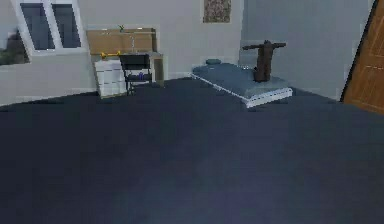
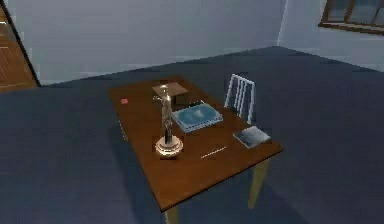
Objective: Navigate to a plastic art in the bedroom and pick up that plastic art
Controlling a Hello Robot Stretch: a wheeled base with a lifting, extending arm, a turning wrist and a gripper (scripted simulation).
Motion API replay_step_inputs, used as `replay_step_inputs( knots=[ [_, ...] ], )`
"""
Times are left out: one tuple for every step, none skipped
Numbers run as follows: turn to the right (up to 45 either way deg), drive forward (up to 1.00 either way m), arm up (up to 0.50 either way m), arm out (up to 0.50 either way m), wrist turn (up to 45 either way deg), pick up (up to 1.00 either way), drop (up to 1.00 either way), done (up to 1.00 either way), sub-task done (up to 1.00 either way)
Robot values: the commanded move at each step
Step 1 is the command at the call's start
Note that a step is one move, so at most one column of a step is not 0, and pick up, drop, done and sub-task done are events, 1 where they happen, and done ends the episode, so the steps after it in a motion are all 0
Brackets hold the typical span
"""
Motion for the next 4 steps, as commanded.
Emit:
replay_step_inputs(
  knots=[
    [45.0,0.00,0.00,0.00,0.0,0.00,0.00,0.00,0.00],
    [0.0,0.65,0.00,0.00,0.0,0.00,0.00,0.00,0.00],
    [0.0,0.00,0.50,0.00,0.0,0.00,0.00,0.00,0.00],
    [0.0,0.00,0.22,0.00,0.0,0.00,0.00,0.00,0.00]
  ],
)
